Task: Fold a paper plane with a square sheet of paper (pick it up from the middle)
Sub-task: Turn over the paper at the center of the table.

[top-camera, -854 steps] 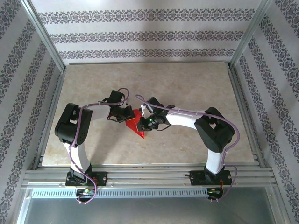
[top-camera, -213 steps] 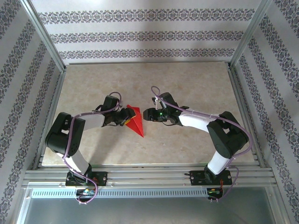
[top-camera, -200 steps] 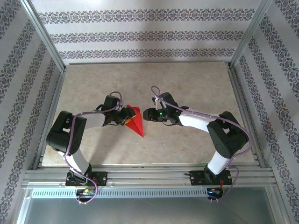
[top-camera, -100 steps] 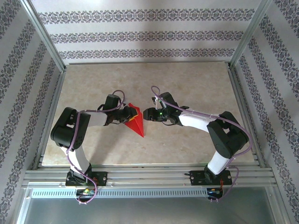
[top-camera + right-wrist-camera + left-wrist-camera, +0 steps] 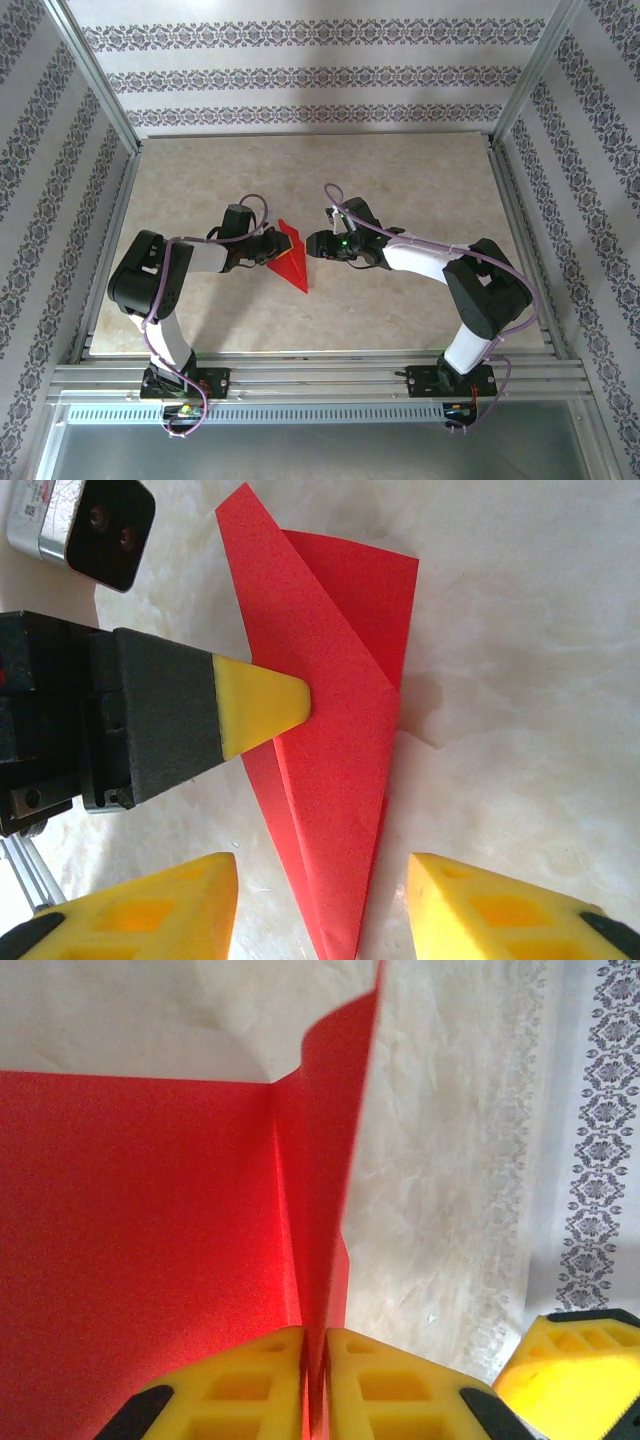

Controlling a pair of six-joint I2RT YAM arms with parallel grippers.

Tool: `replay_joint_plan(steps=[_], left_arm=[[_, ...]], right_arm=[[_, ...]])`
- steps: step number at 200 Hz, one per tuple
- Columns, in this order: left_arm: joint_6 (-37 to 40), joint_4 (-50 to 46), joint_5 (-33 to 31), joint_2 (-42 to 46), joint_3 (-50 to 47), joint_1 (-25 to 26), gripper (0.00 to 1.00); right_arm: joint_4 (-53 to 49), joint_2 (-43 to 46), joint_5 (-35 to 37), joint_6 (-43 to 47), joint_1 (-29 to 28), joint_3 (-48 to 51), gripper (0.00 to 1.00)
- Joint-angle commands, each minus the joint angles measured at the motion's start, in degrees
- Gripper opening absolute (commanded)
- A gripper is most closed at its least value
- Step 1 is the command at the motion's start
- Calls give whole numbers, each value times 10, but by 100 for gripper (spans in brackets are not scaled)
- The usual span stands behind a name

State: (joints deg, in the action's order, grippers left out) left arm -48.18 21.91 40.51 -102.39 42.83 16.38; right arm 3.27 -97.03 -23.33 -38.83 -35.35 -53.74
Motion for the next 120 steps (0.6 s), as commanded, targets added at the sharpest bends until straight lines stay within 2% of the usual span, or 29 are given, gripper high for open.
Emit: replay_joint_plan(steps=[1, 27, 60, 95, 120], left_arm=[[30, 9, 1, 14, 1, -8, 13], [68, -78, -22, 51, 18, -8, 11], [157, -324, -103, 110, 88, -9, 9], [240, -605, -254, 142, 209, -5, 8], [274, -739, -387, 136, 293, 12, 8]], right_arm=[[7, 20, 16, 2, 8, 4, 53], [3, 45, 47, 8, 14, 15, 62], [-5, 86, 115, 43, 24, 31, 71], [-7, 130, 167, 74, 48, 44, 73], [-7, 156, 187, 78, 72, 56, 73]])
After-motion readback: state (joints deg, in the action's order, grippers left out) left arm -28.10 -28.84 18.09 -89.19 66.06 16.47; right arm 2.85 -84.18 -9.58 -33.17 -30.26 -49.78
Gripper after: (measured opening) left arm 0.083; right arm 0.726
